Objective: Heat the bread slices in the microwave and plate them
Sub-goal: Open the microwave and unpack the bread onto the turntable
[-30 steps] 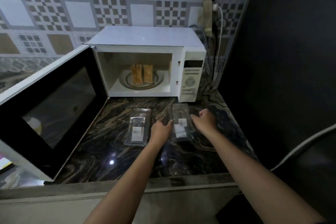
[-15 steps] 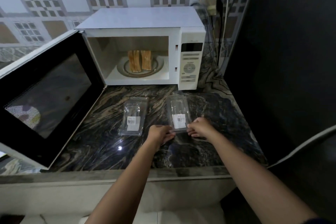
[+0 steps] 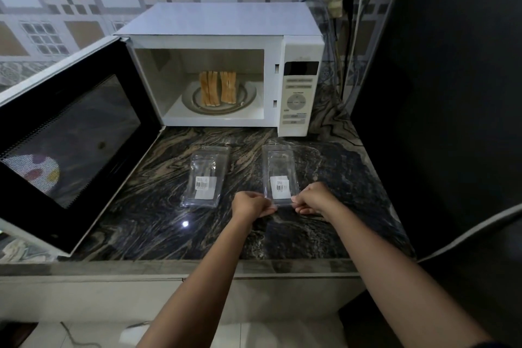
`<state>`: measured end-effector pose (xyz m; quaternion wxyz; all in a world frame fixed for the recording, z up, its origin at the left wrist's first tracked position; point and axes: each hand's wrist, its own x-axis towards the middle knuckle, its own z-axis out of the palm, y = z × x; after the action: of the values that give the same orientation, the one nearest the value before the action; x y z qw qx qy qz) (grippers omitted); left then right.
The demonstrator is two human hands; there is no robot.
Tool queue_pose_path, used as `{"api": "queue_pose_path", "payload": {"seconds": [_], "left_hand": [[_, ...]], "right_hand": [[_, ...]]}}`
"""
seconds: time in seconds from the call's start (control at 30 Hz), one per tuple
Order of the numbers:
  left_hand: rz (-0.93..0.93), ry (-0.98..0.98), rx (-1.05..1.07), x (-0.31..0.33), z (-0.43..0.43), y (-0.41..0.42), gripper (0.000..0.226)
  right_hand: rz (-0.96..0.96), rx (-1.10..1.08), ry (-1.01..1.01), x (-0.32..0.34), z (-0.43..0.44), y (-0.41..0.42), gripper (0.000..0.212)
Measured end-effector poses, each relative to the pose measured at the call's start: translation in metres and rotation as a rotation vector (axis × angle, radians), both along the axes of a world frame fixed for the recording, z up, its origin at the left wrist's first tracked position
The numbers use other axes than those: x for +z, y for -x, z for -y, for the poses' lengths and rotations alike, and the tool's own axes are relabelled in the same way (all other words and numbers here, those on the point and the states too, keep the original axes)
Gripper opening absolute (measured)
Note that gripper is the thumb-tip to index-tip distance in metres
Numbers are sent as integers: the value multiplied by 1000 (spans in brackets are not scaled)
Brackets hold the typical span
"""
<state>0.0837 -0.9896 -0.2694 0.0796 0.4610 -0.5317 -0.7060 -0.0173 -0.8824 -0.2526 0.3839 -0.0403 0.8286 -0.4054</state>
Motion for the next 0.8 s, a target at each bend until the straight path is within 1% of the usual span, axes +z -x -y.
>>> {"api": "queue_pose_path", "payload": {"seconds": [0.07,0.13,0.23,0.3,0.37,0.47,0.5,0.6,0.7,0.8], "left_hand": [[-2,-8,11,1,-1,-1,5],[5,-5,5,-2,-2,-2,4],[43,68,-38,-2,-6,-5,10],[99,285,-57,6,-6,-9,12],[103,494,-23,23,-6,-17,15],[-9,692,88,46,4,-31,23],[-21,750,121,50,10,-36,26],[29,851,195,52,35,-52,36],[82,833,246,42,66,-63,59],[150,745,172,28,88,-67,94]], "right_hand": [[-17,-2,-5,0,0,0,22],[-77,-5,-9,1,-1,-2,23],[-327,57,-98,6,-3,-6,28],[-457,110,-169,10,-4,-8,25],[-503,123,-160,10,-5,-6,10],[-481,83,-43,10,-3,-2,35],[-483,71,-10,11,-2,-2,42],[-464,67,18,12,6,-2,65],[-402,87,21,12,16,-8,90],[-349,98,7,7,27,-12,107]]}}
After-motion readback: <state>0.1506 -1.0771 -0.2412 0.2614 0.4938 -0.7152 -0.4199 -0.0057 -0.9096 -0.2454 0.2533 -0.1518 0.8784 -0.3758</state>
